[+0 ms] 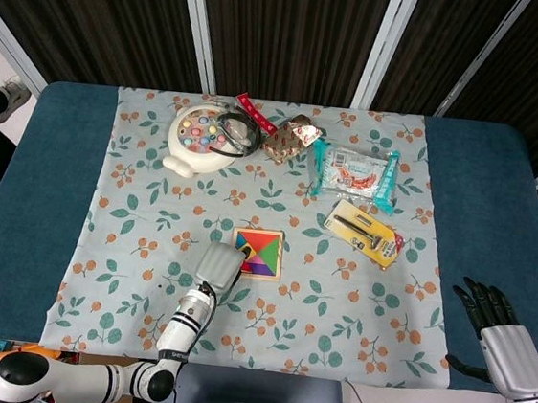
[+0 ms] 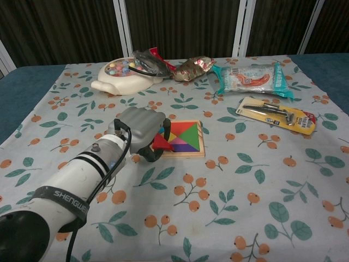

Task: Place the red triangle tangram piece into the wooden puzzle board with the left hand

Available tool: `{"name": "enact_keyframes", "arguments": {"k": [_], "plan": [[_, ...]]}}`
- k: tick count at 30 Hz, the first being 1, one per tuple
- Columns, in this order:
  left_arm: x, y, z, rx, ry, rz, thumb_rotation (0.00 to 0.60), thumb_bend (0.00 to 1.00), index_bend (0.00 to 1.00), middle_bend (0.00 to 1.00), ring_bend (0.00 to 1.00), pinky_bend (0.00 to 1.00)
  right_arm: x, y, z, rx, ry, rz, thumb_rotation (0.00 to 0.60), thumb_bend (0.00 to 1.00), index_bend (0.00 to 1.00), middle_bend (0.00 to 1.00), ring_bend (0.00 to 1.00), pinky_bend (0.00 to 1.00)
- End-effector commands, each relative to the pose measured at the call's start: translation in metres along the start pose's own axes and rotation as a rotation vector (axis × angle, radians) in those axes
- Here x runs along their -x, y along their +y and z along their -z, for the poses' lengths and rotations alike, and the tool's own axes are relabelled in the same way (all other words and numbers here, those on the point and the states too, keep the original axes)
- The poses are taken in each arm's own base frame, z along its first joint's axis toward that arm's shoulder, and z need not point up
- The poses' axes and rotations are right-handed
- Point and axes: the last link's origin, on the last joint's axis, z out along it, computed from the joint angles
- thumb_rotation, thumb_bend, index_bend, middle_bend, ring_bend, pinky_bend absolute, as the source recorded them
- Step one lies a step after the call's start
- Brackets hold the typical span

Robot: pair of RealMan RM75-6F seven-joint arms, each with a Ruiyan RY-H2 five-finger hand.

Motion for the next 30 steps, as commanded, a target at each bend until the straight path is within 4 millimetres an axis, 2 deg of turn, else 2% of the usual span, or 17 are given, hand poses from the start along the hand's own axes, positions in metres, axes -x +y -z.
{"name": "enact_keyframes", "arguments": {"k": [1,10,18,30], "plan": [[-0.0008,0.0000,0.0005,0.000,0.002,-0.002,0.600,0.40,0.54,1.00,1.00,1.00,-0.0001,0.0001,0.0002,0.000,0.000,0.000,0.600,0.15,0.00,0.00,0.00,0.00],[-0.0001,0.0010,0.0023,-0.003,-0.008,-0.010,0.600,0.40,0.50,1.00,1.00,1.00,-0.0002,-0.0004,0.0008,-0.002,0.002,0.000,0.600,0.15,0.00,0.00,0.00,0.00],[-0.0006,0.0022,0.0026,-0.005,-0.011,-0.006,0.600,0.40,0.40,1.00,1.00,1.00,-0.0010,0.0004,0.0013,-0.001,0.003,-0.002,0.600,0.15,0.00,0.00,0.00,0.00],[-0.0034,0.0046,0.0041,-0.001,-0.008,-0.009,0.600,0.41,0.36,1.00,1.00,1.00,-0.0019,0.0008,0.0027,-0.001,0.008,-0.003,0.600,0.15,0.00,0.00,0.00,0.00]]}}
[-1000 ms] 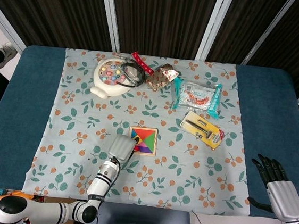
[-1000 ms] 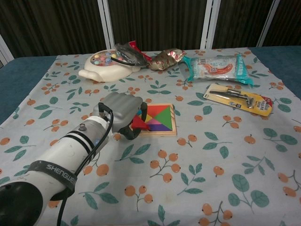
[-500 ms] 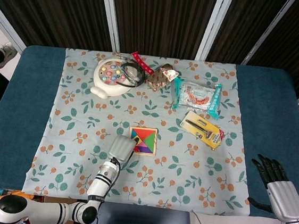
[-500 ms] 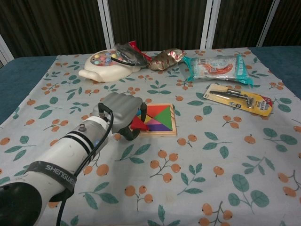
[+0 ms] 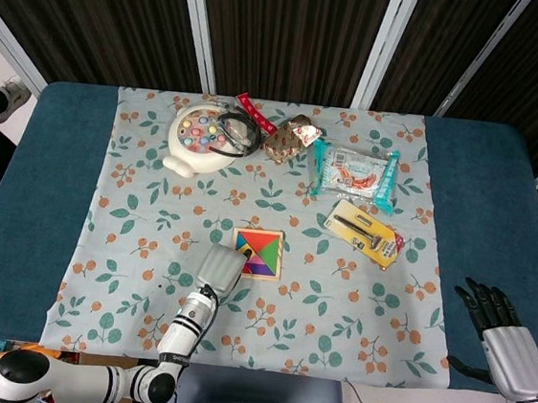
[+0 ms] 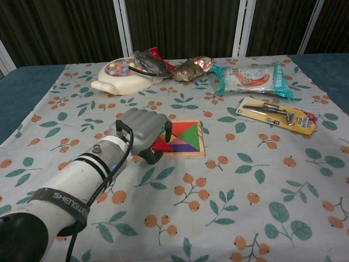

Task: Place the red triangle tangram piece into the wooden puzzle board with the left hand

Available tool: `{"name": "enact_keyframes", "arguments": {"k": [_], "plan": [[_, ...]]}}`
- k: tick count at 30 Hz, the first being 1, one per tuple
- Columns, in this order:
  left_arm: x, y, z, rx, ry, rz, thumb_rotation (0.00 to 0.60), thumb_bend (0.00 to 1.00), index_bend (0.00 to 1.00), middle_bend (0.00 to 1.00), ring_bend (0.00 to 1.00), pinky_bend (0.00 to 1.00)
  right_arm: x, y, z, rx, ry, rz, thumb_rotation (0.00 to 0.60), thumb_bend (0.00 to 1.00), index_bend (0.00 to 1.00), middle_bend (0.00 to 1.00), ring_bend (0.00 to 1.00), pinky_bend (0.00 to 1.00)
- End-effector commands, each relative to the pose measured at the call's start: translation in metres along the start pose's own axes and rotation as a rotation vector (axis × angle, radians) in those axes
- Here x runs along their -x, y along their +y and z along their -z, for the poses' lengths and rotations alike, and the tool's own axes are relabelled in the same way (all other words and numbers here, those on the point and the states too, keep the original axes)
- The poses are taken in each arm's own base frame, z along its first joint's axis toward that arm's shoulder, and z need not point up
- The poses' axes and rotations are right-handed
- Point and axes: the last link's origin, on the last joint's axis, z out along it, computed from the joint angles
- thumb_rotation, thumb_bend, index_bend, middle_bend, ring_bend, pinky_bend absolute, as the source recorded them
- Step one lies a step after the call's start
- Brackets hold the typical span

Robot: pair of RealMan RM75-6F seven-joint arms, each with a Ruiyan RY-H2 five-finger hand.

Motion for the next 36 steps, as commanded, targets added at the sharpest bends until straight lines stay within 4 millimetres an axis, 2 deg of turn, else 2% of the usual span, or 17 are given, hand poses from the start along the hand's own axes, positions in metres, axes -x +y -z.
{"name": "enact_keyframes", "arguments": {"k": [1,14,20,25,30,36], "plan": [[-0.001,0.000,0.001,0.000,0.004,0.000,0.600,0.41,0.36,1.00,1.00,1.00,0.000,0.000,0.000,0.000,0.000,0.001,0.600,0.15,0.00,0.00,0.00,0.00],[-0.015,-0.012,0.009,-0.009,0.042,-0.014,0.600,0.40,0.36,1.00,1.00,1.00,0.000,-0.001,0.003,-0.006,0.003,0.003,0.600,0.15,0.00,0.00,0.00,0.00],[-0.013,-0.022,0.006,-0.023,0.022,-0.014,0.600,0.41,0.39,1.00,1.00,1.00,0.000,-0.001,0.002,-0.005,0.002,0.003,0.600,0.15,0.00,0.00,0.00,0.00],[-0.012,-0.017,0.004,-0.003,0.015,-0.009,0.600,0.44,0.39,1.00,1.00,1.00,0.000,-0.001,0.001,-0.002,0.005,0.001,0.600,0.15,0.00,0.00,0.00,0.00],[-0.012,-0.011,0.001,0.012,0.020,-0.014,0.600,0.44,0.34,1.00,1.00,1.00,-0.001,0.000,0.002,-0.002,0.003,-0.001,0.600,0.15,0.00,0.00,0.00,0.00],[-0.008,-0.012,-0.001,-0.001,-0.003,-0.021,0.600,0.45,0.34,1.00,1.00,1.00,-0.002,0.001,0.004,-0.001,0.010,-0.007,0.600,0.15,0.00,0.00,0.00,0.00]]}}
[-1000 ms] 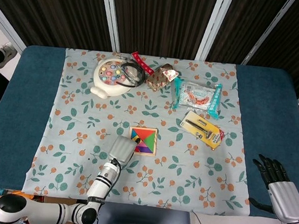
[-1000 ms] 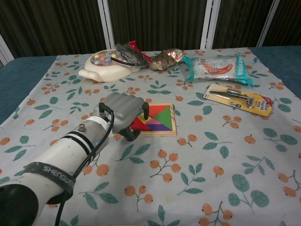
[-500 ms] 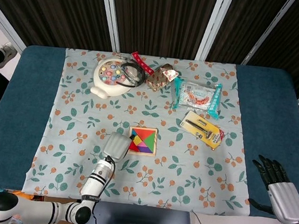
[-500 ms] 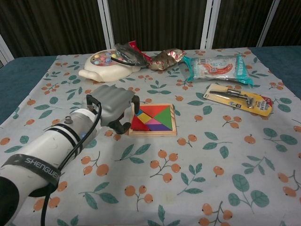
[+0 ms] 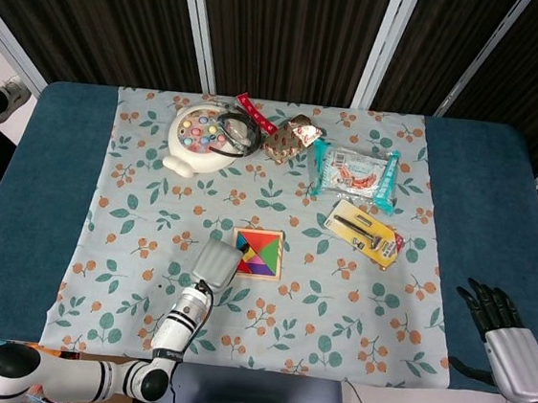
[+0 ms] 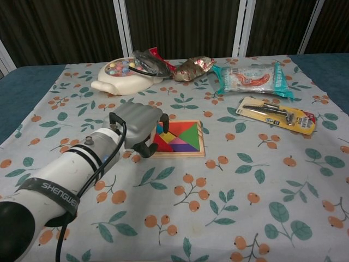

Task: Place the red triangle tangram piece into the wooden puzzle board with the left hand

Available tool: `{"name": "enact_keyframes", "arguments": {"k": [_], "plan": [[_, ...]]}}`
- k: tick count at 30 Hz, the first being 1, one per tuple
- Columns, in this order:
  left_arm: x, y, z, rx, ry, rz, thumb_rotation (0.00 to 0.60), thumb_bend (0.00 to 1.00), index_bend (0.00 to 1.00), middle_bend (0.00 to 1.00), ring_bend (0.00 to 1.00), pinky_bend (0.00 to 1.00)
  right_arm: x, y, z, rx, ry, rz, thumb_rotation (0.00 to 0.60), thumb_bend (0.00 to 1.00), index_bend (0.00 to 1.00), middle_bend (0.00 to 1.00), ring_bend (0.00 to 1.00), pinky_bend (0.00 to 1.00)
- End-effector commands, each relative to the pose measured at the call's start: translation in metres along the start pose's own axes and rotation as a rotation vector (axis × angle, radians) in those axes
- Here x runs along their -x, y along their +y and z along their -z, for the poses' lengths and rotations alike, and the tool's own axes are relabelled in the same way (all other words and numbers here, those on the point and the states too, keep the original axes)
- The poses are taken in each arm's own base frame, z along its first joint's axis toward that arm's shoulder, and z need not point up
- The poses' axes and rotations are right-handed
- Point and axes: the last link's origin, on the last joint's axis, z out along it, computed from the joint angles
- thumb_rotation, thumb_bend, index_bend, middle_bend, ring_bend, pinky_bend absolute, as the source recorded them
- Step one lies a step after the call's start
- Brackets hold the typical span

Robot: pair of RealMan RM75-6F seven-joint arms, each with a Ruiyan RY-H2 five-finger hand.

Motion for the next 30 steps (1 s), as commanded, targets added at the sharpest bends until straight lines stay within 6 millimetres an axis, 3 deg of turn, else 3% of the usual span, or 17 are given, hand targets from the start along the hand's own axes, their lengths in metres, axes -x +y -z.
{"name": "enact_keyframes", "arguments": {"k": [1,30], "plan": [[0.0029,-0.0008,-0.0019,-0.009,-0.018,-0.004,0.600,0.45,0.34,1.00,1.00,1.00,-0.0004,0.0003,0.0006,-0.001,0.001,-0.001,0.600,0.15,0.00,0.00,0.00,0.00],[0.0034,0.0017,0.0025,0.001,-0.022,-0.022,0.600,0.45,0.39,1.00,1.00,1.00,-0.0012,0.0003,0.0017,-0.002,0.006,0.000,0.600,0.15,0.00,0.00,0.00,0.00]]}}
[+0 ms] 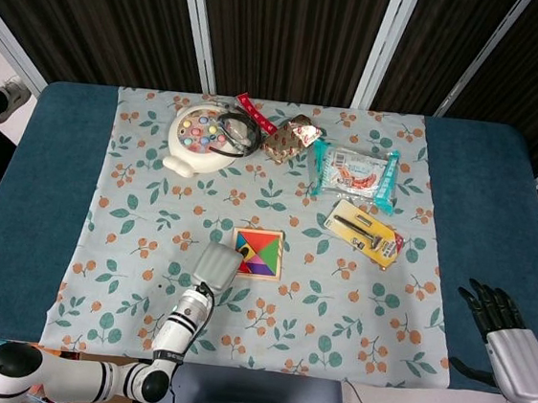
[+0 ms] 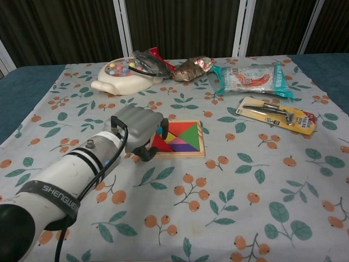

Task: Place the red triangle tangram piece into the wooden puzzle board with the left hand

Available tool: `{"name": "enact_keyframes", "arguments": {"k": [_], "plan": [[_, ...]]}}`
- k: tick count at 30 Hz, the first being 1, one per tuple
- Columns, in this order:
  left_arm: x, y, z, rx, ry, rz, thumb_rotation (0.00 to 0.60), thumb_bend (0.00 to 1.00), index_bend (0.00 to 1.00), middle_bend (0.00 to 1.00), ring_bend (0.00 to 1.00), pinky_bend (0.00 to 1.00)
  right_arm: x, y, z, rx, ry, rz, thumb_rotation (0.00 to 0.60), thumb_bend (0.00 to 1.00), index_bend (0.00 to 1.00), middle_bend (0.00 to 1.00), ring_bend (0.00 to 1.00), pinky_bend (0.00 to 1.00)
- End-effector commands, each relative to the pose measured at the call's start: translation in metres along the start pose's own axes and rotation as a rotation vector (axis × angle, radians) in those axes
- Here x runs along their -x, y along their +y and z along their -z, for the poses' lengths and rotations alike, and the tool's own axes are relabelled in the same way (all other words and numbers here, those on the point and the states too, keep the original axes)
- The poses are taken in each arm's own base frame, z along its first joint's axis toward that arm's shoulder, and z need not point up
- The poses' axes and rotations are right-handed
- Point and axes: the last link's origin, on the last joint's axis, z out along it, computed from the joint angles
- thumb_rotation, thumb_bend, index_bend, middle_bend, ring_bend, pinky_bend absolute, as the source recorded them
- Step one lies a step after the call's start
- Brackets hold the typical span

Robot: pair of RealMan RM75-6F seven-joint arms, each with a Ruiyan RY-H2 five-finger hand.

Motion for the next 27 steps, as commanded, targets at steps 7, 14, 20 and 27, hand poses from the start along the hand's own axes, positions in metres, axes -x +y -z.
{"name": "enact_keyframes", "arguments": {"k": [7,14,20,27], "plan": [[0.0011,-0.0003,-0.0005,-0.001,-0.004,0.002,0.600,0.45,0.39,1.00,1.00,1.00,-0.0004,0.0003,0.0005,0.000,0.002,-0.002,0.600,0.15,0.00,0.00,0.00,0.00],[0.0015,-0.0016,-0.0003,-0.005,-0.005,0.005,0.600,0.45,0.39,1.00,1.00,1.00,-0.0009,0.0004,0.0006,0.000,0.004,-0.003,0.600,0.15,0.00,0.00,0.00,0.00],[0.0012,-0.0017,0.0005,-0.004,-0.004,0.005,0.600,0.45,0.40,1.00,1.00,1.00,-0.0007,0.0004,0.0008,0.000,0.004,-0.002,0.600,0.15,0.00,0.00,0.00,0.00],[-0.0008,-0.0024,0.0026,0.001,0.003,0.026,0.600,0.45,0.40,1.00,1.00,1.00,-0.0005,0.0001,0.0007,0.001,0.004,-0.002,0.600,0.15,0.00,0.00,0.00,0.00]]}}
